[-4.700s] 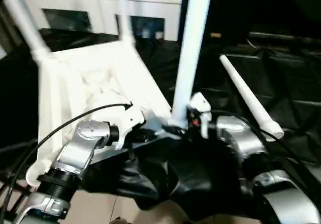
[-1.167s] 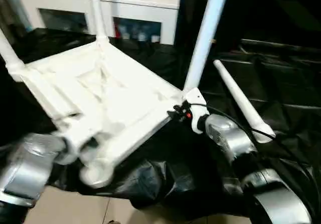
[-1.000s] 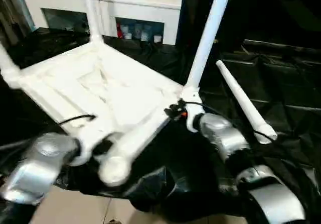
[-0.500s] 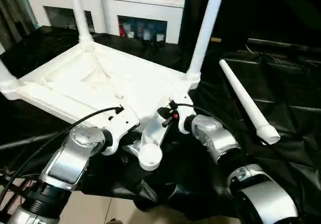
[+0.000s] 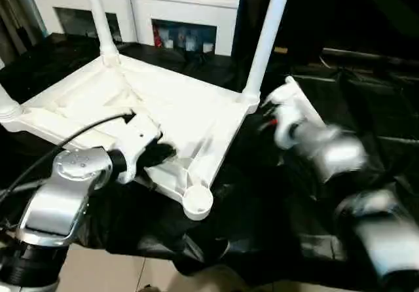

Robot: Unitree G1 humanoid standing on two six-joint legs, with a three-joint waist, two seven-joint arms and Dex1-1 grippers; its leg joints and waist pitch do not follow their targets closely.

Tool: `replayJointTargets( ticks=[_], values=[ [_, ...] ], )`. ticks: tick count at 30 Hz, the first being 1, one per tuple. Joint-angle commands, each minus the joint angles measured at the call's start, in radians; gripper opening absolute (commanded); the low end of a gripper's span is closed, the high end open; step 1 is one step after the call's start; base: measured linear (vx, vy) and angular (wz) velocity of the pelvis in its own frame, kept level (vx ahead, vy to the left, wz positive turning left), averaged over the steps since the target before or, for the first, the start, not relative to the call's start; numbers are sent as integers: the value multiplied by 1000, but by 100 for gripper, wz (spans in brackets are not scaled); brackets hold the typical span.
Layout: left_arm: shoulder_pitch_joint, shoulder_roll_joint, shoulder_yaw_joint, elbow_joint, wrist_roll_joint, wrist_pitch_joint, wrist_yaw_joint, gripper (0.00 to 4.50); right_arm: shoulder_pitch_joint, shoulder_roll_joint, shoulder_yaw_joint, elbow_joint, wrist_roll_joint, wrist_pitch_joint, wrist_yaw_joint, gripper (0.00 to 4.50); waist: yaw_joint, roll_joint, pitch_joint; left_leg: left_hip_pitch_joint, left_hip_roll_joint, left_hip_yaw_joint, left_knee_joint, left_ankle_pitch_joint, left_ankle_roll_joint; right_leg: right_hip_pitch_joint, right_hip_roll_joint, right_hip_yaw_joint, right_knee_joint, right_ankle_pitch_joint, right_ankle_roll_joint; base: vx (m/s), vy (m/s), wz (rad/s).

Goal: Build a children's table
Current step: Rotate table base, then pick table leg

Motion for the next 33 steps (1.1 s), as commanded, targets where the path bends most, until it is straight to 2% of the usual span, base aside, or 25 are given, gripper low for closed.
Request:
replayJointTargets(
  ticks=[1,4,5,7,9,11,13,15,17,20,21,25,27,29,31,32,33],
  values=[
    [-6,-23,-11,-28,-31,-16,-10,125,-13,-29,-5,45,-24,50,-13,96,-4,12,-69,2,7,9,-63,-213,-5,56,-33,45,-62,-187,-224,0,0,0],
    [-5,-31,-22,-59,-70,55,-25,150,-27,-49,7,80,-41,57,-9,118,-6,8,-73,-5,8,8,-59,-177,6,61,-34,44,-55,-151,-233,0,0,0],
    [-3,-33,-26,-67,-77,65,-28,165,-33,-54,10,95,-45,55,-9,133,-8,7,-73,-9,7,9,-58,-167,12,62,-34,43,-56,-156,-232,0,0,0],
    [2,-36,-34,-78,-83,68,-27,167,-48,-64,11,136,-49,45,-17,141,-13,6,-71,-11,7,9,-57,-168,16,61,-34,42,-58,-172,-233,0,0,0],
    [5,-34,-38,-83,-89,68,-27,171,-58,-69,8,163,-48,38,-27,148,-18,8,-70,-9,9,8,-56,-186,15,58,-35,41,-60,-201,-233,0,0,0],
    [13,-29,-43,-88,-98,62,-24,207,-76,-80,5,214,-57,21,-47,182,-19,7,-69,-8,10,9,-55,-199,14,56,-35,41,-61,-210,-236,0,0,0],
    [21,-21,-43,-97,-106,67,-22,208,-88,-93,-5,248,-63,6,-58,185,-20,9,-68,-6,11,9,-54,-211,11,54,-35,40,-61,-225,-233,0,0,0],
    [25,-17,-45,-107,-112,77,-19,218,-92,-101,-10,269,-67,-5,-68,209,-19,7,-68,-7,10,10,-53,-209,12,54,-32,40,-58,-209,-232,0,0,0],
    [27,-15,-46,-113,-117,83,-18,248,-93,-106,-14,284,-71,-14,-76,227,-19,8,-68,-7,10,9,-53,-207,15,54,-32,40,-58,-200,-234,0,0,0],
    [33,-9,-48,-123,-124,91,-17,248,-97,-116,-18,310,-73,-25,-86,243,-18,8,-69,-7,10,9,-52,-204,17,55,-33,40,-56,-193,-239,0,0,0],
    [33,-9,-48,-123,-124,91,-17,269,-97,-116,-18,310,-73,-25,-86,256,-19,7,-69,-8,9,10,-51,-206,18,56,-32,40,-56,-196,-238,0,0,0],
    [38,15,-58,-127,-117,81,-7,298,-95,-129,-24,370,-77,-40,-113,279,-17,11,-68,-8,8,8,-51,-213,14,56,-32,39,-57,-203,-236,0,0,0],
    [45,29,-51,-146,-128,90,-7,330,-90,-140,-38,393,-75,-46,-138,281,-13,16,-69,-8,8,7,-50,-215,10,57,-34,38,-54,-196,-240,0,0,0],
    [54,37,-46,-162,-135,97,-12,336,-87,-144,-47,400,-70,-42,-144,281,-14,14,-69,-8,8,7,-50,-224,9,57,-32,37,-54,-197,-241,0,0,0],
    [69,54,-37,-189,-149,109,-21,336,-81,-150,-49,410,-70,-24,-149,281,-9,32,-68,-8,7,4,-51,-238,6,57,-34,36,-53,-198,-245,0,0,0],
    [74,65,-34,-200,-160,119,-30,336,-77,-151,-49,416,-69,-14,-141,281,-12,22,-68,-11,6,6,-49,-236,10,59,-33,36,-54,-193,-247,0,0,0],
    [84,84,-28,-221,-179,133,-49,336,-70,-153,-46,424,-70,4,-122,281,-6,36,-67,-9,4,4,-49,-240,12,58,-34,35,-53,-206,-250,0,0,0]
  ],
)
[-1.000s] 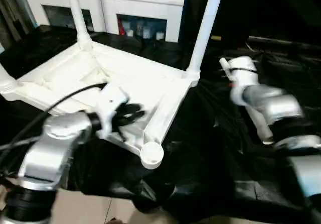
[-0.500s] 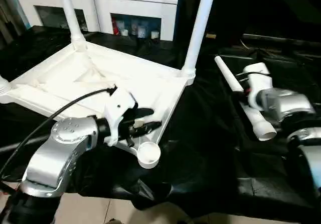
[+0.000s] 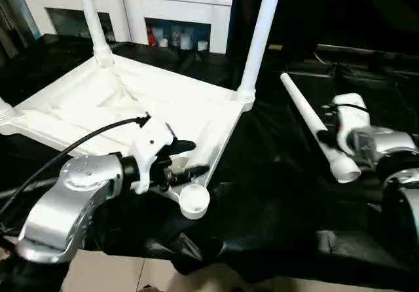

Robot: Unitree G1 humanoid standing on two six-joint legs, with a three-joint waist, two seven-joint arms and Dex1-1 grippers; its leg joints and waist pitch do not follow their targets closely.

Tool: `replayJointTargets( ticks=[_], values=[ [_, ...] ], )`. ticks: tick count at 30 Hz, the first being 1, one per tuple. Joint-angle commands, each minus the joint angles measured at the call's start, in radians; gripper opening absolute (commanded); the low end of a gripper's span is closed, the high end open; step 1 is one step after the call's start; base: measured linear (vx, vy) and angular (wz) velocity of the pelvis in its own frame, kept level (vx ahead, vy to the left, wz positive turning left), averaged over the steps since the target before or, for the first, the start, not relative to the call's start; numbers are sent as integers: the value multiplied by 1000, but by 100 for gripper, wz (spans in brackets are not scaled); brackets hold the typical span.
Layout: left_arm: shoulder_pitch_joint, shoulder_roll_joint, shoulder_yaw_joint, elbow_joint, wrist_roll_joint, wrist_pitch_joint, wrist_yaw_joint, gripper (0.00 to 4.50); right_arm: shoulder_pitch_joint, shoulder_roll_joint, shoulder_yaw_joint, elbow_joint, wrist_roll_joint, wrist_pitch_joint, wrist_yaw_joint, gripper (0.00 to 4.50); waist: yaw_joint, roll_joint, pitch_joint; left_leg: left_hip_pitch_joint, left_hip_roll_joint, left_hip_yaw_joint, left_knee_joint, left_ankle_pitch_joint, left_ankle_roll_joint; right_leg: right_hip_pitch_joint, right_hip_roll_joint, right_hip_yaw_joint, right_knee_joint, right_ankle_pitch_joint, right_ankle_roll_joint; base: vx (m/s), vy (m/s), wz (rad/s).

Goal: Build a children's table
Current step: Pick table leg

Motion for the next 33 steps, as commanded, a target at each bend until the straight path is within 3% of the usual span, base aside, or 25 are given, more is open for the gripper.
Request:
replayJointTargets(
  ticks=[1,6,10,14,20,25,28,29,31,32,33],
  values=[
    [10,26,16,-48,-31,25,-28,336,14,-13,-6,21,-7,36,19,281,8,13,-71,-1,5,7,-58,-246,14,63,-34,36,-66,-213,-249,0,0,0],
    [19,73,36,-80,-73,47,-62,336,20,-25,-19,44,2,118,56,281,25,24,-66,0,6,9,-56,-267,14,58,-32,34,-68,-282,-244,0,0,0],
    [15,78,34,-82,-79,46,-57,336,18,-32,-22,51,-1,144,61,232,30,25,-63,6,6,6,-57,-322,-2,51,-34,32,-77,-376,-208,0,0,0],
    [8,81,27,-85,-89,42,-47,336,17,-39,-27,51,-1,173,74,210,29,22,-62,6,4,2,-58,-351,-11,49,-34,30,-81,-422,-181,0,0,0],
    [7,58,28,-74,-87,-7,-24,336,30,-37,-43,51,7,181,51,191,26,18,-65,3,4,1,-57,-336,-8,48,-35,30,-82,-414,-175,0,0,0],
    [-22,-14,49,-12,-73,-45,62,336,53,-30,-109,46,49,158,-38,189,26,24,-68,7,2,3,-56,-321,-12,48,-32,31,-79,-374,-179,0,0,0],
    [-30,-46,60,12,-79,-36,96,336,64,-26,-118,43,55,142,-53,189,22,19,-68,5,2,2,-57,-336,-12,50,-32,28,-81,-384,-169,0,0,0],
    [-35,-104,63,45,-86,-106,120,336,76,-23,-153,35,86,108,-81,189,18,16,-68,6,0,3,-56,-343,-9,48,-32,27,-86,-406,-159,0,0,0],
    [-38,-120,55,55,-89,-117,123,336,81,-21,-181,29,110,75,-95,189,19,13,-71,7,1,2,-56,-344,-10,48,-33,27,-88,-403,-155,0,0,0],
    [-45,-140,52,67,-98,-108,134,336,83,-18,-218,21,140,39,-112,189,18,21,-72,8,3,1,-57,-351,-10,48,-33,27,-84,-386,-155,0,0,0],
    [-53,-156,48,78,-95,-103,153,336,85,-17,-247,12,162,6,-119,189,16,14,-73,9,2,3,-56,-357,-6,47,-31,25,-86,-382,-152,0,0,0]
  ],
)
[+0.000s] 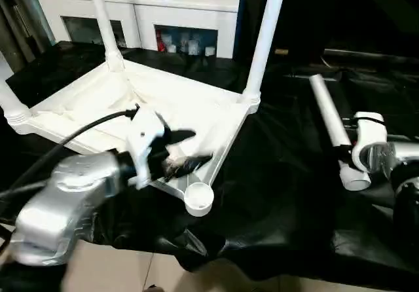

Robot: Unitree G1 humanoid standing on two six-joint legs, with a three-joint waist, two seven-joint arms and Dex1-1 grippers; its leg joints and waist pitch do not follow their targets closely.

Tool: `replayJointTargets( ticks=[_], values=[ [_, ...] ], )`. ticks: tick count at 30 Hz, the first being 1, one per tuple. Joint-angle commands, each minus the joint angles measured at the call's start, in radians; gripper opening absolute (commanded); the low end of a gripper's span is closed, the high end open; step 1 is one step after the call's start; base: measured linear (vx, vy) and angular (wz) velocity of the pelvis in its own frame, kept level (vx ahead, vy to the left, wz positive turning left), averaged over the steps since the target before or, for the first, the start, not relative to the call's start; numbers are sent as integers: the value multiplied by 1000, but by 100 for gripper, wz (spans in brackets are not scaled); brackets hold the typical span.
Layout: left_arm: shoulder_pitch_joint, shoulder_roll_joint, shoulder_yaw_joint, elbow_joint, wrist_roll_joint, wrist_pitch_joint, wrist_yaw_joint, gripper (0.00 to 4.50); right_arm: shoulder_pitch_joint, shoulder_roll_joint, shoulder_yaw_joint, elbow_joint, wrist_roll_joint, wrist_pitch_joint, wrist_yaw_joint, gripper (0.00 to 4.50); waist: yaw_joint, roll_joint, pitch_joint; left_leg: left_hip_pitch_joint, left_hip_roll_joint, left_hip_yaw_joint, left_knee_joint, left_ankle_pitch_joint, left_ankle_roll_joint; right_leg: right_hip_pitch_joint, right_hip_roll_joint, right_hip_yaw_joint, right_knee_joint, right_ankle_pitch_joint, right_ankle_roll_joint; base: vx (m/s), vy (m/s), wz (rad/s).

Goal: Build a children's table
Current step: Pick table leg

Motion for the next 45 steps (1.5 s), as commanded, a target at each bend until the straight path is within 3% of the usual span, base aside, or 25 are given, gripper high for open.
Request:
replayJointTargets(
  ticks=[1,3,4,5,7,8,9,11,12,13,15,18,20,21,22,23,25,26,28,30,36,37,40,43,45],
  values=[
    [-38,-43,3,30,-20,-7,42,336,21,16,-84,-22,85,-69,-6,188,-2,15,-62,7,1,5,-67,-359,-5,42,-30,28,-92,-374,-156,0,0,0],
    [-63,-99,19,64,-36,-36,77,336,24,30,-150,-61,154,-111,45,188,-2,21,-64,7,-2,6,-63,-356,4,45,-30,27,-94,-350,-162,0,0,0],
    [-75,-115,24,77,-39,-34,91,336,28,38,-173,-84,182,-134,84,188,-7,15,-66,0,-2,6,-64,-347,18,50,-28,26,-92,-326,-175,0,0,0],
    [-89,-131,28,91,-44,-27,104,336,36,47,-192,-109,208,-135,119,188,-7,17,-68,-7,-5,7,-61,-321,33,57,-28,26,-86,-313,-178,0,0,0],
    [-117,-171,42,117,-57,-38,131,336,72,68,-213,-186,247,-132,180,188,-7,20,-67,-8,-3,10,-60,-285,55,54,-29,27,-92,-306,-186,0,0,0],
    [-134,-196,52,135,-67,-39,147,336,101,84,-218,-243,268,-128,220,188,-8,27,-67,-8,-7,13,-57,-271,65,57,-28,26,-97,-297,-189,0,0,0],
    [-164,-236,68,169,-82,-48,171,336,163,122,-225,-365,313,-139,292,188,-8,22,-70,-10,-5,12,-55,-254,68,59,-29,27,-91,-286,-193,0,0,0],
    [-183,-254,73,192,-87,-55,182,336,213,154,-230,-458,355,-161,342,188,-1,26,-74,-17,-6,11,-56,-187,100,65,-29,25,-89,-253,-190,0,0,0],
    [-207,-279,78,221,-90,-67,195,363,288,195,-231,-591,418,-168,413,188,4,33,-73,-13,-6,14,-55,-176,112,62,-27,26,-98,-257,-179,0,0,0],
    [-224,-294,83,235,-104,-55,199,363,338,220,-229,-678,469,-134,459,188,7,39,-76,-10,-3,12,-55,-173,117,61,-30,27,-93,-247,-181,0,0,0],
    [-250,-309,83,253,-128,-42,193,369,403,250,-220,-800,544,-65,529,188,8,34,-79,-15,0,7,-59,-146,127,68,-29,24,-89,-223,-188,0,0,0],
    [-267,-319,86,262,-158,-25,179,400,439,265,-206,-880,596,-7,573,187,14,40,-77,-12,5,7,-62,-131,126,64,-32,25,-91,-229,-205,0,0,0],
    [-308,-356,110,291,-239,45,169,407,492,283,-149,-1007,671,81,658,187,17,34,-75,-9,3,10,-61,-139,124,64,-32,27,-94,-241,-201,0,0,0],
    [-322,-368,118,303,-257,60,172,413,497,288,-139,-1032,688,101,672,187,17,35,-73,-10,2,10,-62,-140,123,64,-31,28,-93,-247,-198,0,0,0],
    [-332,-376,123,313,-267,67,175,413,497,291,-136,-1044,697,113,677,187,17,28,-73,-12,1,10,-64,-146,120,65,-32,26,-96,-278,-185,0,0,0],
    [-345,-388,133,325,-286,80,183,443,500,295,-127,-1063,708,126,682,187,17,27,-72,-13,2,8,-66,-149,112,64,-35,24,-101,-317,-168,0,0,0],
    [-366,-407,144,340,-319,107,188,448,499,296,-103,-1093,723,151,694,187,21,25,-71,-8,2,10,-64,-147,98,60,-37,27,-105,-345,-156,0,0,0],
    [-373,-416,135,343,-328,109,179,450,503,297,-83,-1124,735,175,701,187,22,7,-71,-15,1,10,-67,-132,96,66,-37,27,-99,-343,-148,0,0,0],
    [-385,-429,124,354,-338,112,180,450,503,300,-58,-1160,740,208,700,187,24,7,-70,-12,2,11,-68,-132,90,62,-40,28,-108,-381,-120,0,0,0],
    [-390,-440,122,356,-350,108,179,450,492,299,-37,-1155,722,213,707,187,27,4,-70,-12,5,10,-70,-120,83,61,-40,29,-108,-363,-111,0,0,0],
    [-396,-441,124,374,-346,122,200,450,482,289,43,-1166,672,225,711,187,36,-6,-71,-10,7,11,-72,-108,68,60,-40,33,-100,-289,-129,0,0,0],
    [-396,-445,137,384,-358,124,211,450,477,288,93,-1166,625,214,701,187,35,-7,-71,-10,8,11,-72,-108,66,61,-41,33,-99,-285,-130,0,0,0],
    [-389,-433,130,387,-342,127,230,450,463,301,169,-1171,557,179,685,187,36,-10,-71,-9,9,9,-74,-116,52,62,-43,34,-99,-291,-124,0,0,0],
    [-389,-427,124,396,-303,107,268,450,448,317,200,-1180,528,149,668,187,33,-11,-69,-8,9,10,-75,-125,52,62,-43,35,-99,-285,-125,0,0,0],
    [-408,-430,150,438,-248,73,367,450,423,341,228,-1178,479,107,621,186,29,-11,-67,-10,11,8,-77,-128,46,61,-41,35,-98,-277,-121,0,0,0]
  ],
)
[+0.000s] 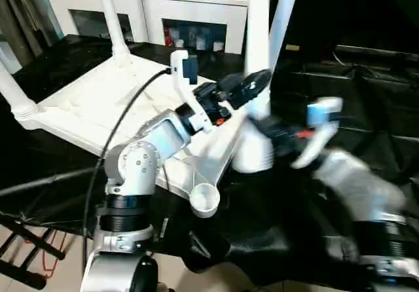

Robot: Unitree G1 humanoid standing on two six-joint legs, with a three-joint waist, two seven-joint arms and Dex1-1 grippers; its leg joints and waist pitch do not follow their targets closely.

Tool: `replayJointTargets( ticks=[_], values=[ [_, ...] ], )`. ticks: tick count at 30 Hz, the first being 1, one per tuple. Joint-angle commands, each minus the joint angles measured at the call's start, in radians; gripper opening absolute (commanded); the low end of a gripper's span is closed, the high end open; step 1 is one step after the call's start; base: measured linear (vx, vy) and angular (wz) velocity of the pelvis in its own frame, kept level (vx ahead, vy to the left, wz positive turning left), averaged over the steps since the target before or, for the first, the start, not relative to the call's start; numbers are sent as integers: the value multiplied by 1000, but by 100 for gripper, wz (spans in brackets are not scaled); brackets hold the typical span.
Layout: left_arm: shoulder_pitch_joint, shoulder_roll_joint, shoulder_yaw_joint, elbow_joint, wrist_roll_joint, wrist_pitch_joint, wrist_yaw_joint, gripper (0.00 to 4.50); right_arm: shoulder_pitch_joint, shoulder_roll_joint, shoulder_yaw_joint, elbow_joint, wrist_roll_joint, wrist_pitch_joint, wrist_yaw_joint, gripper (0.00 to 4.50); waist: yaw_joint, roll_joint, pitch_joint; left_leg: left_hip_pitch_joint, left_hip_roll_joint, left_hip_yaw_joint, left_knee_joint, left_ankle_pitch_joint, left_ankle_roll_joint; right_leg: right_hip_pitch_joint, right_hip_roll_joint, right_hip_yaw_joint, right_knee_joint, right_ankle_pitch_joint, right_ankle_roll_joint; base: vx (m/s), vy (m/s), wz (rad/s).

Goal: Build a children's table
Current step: Pick table leg

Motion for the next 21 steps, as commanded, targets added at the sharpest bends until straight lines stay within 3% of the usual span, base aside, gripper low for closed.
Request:
replayJointTargets(
  ticks=[1,4,5,7,10,11,12,13,21],
  values=[
    [-25,-3,0,31,45,-19,70,450,-38,7,19,-28,-37,-38,-34,186,-1,-17,-73,0,9,6,-67,-134,36,65,-39,40,-82,-287,-124,0,0,0],
    [-47,-3,39,79,92,-41,174,414,-73,47,35,-14,-93,-83,-105,186,0,-18,-72,3,10,6,-68,-144,22,62,-39,42,-84,-297,-112,0,0,0],
    [-45,4,39,79,102,-45,181,408,-79,53,41,-15,-107,-99,-117,186,-1,-23,-72,1,9,5,-69,-147,20,64,-40,40,-84,-301,-112,0,0,0],
    [-44,8,37,78,112,-52,186,381,-85,57,47,-13,-124,-113,-130,186,2,-19,-72,3,11,3,-70,-147,17,62,-42,41,-82,-295,-112,0,0,0],
    [-39,15,35,67,137,-69,208,362,-99,67,61,-7,-163,-143,-169,186,1,-22,-75,2,11,4,-69,-120,20,64,-41,44,-72,-218,-138,0,0,0],
    [-41,15,37,64,163,-80,262,350,-113,76,77,9,-221,-184,-228,186,2,-22,-75,3,13,5,-69,-120,21,64,-41,44,-71,-203,-146,0,0,0],
    [-41,15,37,64,163,-80,262,337,-113,76,77,9,-221,-184,-228,186,-1,-24,-74,1,11,6,-69,-122,17,64,-40,44,-70,-201,-149,0,0,0],
    [-46,-2,56,63,174,-96,322,328,-118,85,112,6,-277,-214,-261,186,0,-24,-74,1,12,5,-69,-123,15,65,-42,44,-70,-205,-148,0,0,0],
    [-43,-32,54,50,184,-117,349,266,-117,126,150,-12,-295,-220,-280,186,0,-26,-72,3,11,5,-69,-143,19,64,-41,46,-73,-219,-138,0,0,0]
  ],
)
